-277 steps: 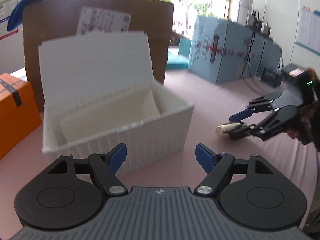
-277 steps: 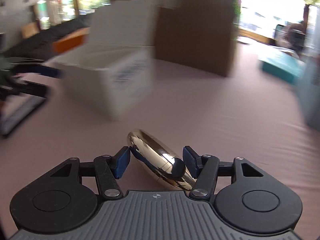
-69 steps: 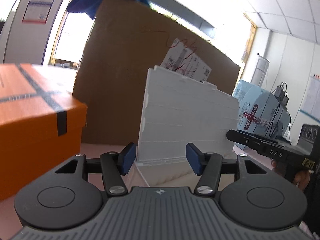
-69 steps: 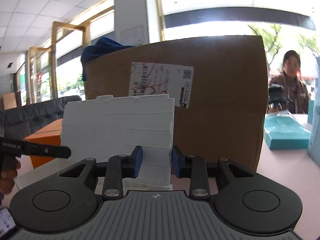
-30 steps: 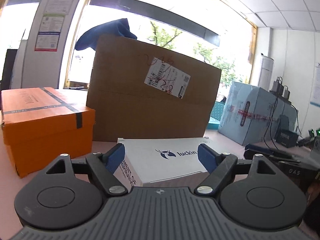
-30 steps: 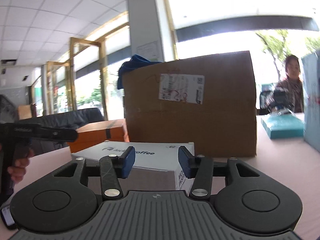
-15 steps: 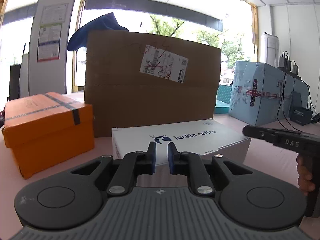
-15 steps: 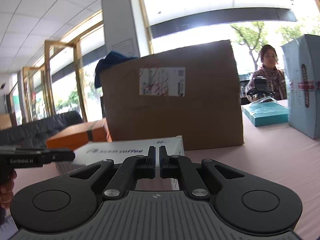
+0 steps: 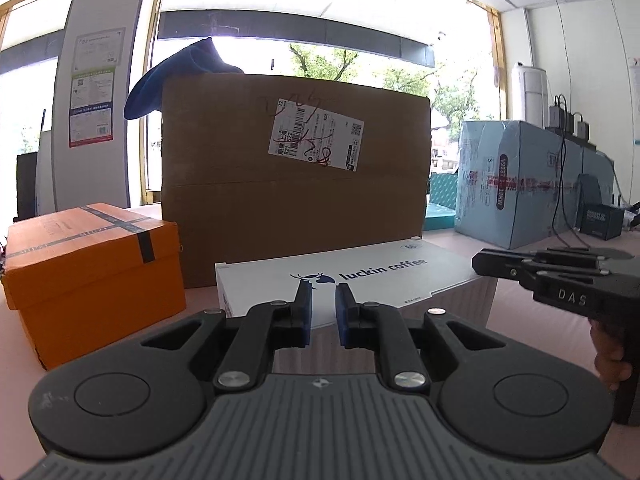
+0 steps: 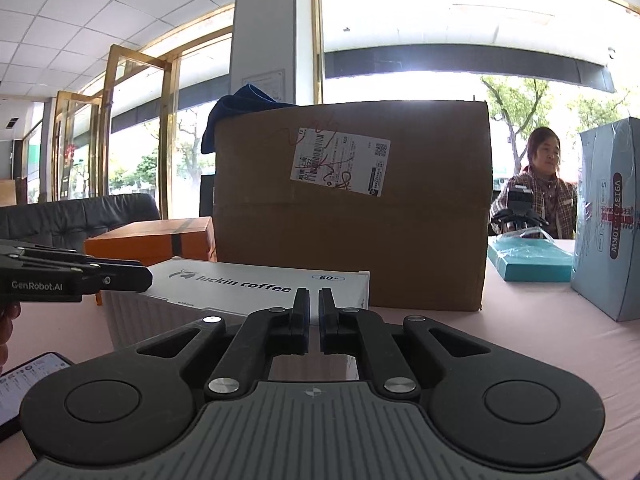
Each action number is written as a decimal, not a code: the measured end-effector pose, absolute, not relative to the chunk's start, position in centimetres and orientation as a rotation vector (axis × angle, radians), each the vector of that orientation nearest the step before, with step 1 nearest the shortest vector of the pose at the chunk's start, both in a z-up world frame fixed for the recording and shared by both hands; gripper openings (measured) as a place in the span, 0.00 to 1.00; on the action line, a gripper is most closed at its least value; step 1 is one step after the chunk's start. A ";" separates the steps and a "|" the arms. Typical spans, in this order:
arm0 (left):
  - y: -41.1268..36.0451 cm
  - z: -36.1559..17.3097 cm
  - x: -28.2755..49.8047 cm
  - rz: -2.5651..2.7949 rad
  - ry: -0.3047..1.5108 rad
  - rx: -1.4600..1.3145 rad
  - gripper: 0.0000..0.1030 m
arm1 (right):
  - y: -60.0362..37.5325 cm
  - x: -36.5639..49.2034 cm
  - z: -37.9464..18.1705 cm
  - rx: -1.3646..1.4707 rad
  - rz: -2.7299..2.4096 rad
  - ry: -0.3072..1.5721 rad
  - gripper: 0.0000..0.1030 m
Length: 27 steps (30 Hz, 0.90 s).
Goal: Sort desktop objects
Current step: 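Fold the lid down onto the white box with both grippers, then grip the sides of the closed white box with both grippers and lift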
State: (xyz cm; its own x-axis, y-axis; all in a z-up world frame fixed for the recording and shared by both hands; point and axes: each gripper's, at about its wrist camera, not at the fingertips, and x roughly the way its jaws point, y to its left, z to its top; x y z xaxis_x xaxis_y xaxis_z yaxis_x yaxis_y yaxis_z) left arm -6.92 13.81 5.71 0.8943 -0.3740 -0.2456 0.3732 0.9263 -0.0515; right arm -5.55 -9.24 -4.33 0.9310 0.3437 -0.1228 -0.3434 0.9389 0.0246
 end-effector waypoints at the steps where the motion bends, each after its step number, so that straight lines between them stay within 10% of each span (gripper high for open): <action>1: 14.0 5.8 -6.9 -0.391 0.258 -0.014 0.11 | -9.4 -5.6 -4.4 0.011 0.356 0.125 0.04; 6: 14.8 6.0 -6.8 -0.409 0.271 -0.067 0.14 | -11.9 -5.2 -4.4 0.184 0.458 0.142 0.11; 8: 15.1 6.2 -6.7 -0.417 0.276 -0.088 0.41 | -13.1 -4.9 -4.2 0.294 0.516 0.162 0.28; 10: 15.9 6.4 -6.9 -0.380 0.251 -0.152 1.00 | -13.9 -5.2 -4.0 0.366 0.522 0.134 0.78; 15: 18.4 6.8 -6.2 -0.312 0.266 -0.320 1.00 | -14.1 -6.5 -3.4 0.354 0.393 0.018 0.96; 27: 19.0 4.2 -2.1 -0.441 0.562 -0.536 1.00 | -15.5 -2.8 -5.3 0.604 0.492 0.335 0.86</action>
